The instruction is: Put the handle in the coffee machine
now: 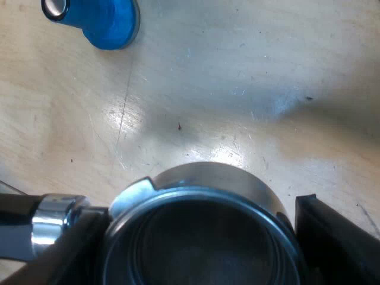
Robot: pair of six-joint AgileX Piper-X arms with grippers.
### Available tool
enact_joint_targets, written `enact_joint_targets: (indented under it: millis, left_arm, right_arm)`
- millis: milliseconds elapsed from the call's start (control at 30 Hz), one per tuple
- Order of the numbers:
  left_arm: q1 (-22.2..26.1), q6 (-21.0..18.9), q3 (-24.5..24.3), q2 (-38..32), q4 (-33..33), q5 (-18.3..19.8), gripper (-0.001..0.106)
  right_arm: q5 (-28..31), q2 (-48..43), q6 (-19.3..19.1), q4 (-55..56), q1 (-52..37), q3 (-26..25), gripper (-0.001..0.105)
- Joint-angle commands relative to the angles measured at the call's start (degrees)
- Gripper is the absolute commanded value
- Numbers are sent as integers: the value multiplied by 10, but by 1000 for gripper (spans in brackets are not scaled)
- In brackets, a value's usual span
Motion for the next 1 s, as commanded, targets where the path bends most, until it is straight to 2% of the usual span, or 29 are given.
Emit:
enact_joint_targets:
  millis: [33, 67, 233, 267, 333, 367, 400, 433, 767, 833, 933, 967, 1000]
  left_arm:
    - [1, 3, 0, 0, -7, 6, 64]
    - [1, 3, 0, 0, -7, 6, 62]
    - [1, 3, 0, 0, -7, 8, 37]
    - [1, 3, 0, 0, -7, 8, 35]
    - [1, 3, 0, 0, -7, 8, 20]
    - [1, 3, 0, 0, -7, 8, 20]
    - [1, 2, 0, 0, -4, 8, 7]
    - [1, 0, 0, 0, -2, 8, 0]
    - [1, 3, 0, 0, -8, 56, 0]
    - [1, 3, 0, 0, -11, 60, 0]
    - [1, 3, 0, 0, -19, 64, 0]
    - [1, 3, 0, 0, -20, 65, 0]
    - [1, 3, 0, 0, -21, 66, 0]
  right_arm:
    - [-6, -9, -5, -8, 1, -10, 0]
    - [-6, -9, -5, -8, 1, -10, 0]
    - [-6, -9, -5, -8, 1, -10, 0]
    - [-6, -9, -5, -8, 1, -10, 0]
    - [-5, -9, -5, -8, 1, -10, 0]
    - [-3, -9, -5, -8, 1, -10, 0]
    - [0, -9, -2, -12, 1, -10, 0]
    - [-1, -9, 0, -13, 1, -10, 0]
    - [22, -7, 2, -14, 1, -10, 1]
    - [27, -7, 2, -12, 1, -10, 10]
    - [30, -7, 2, -7, 1, -10, 37]
    - [30, -7, 2, -3, 1, -10, 68]
    - [28, -7, 2, -3, 1, -10, 86]
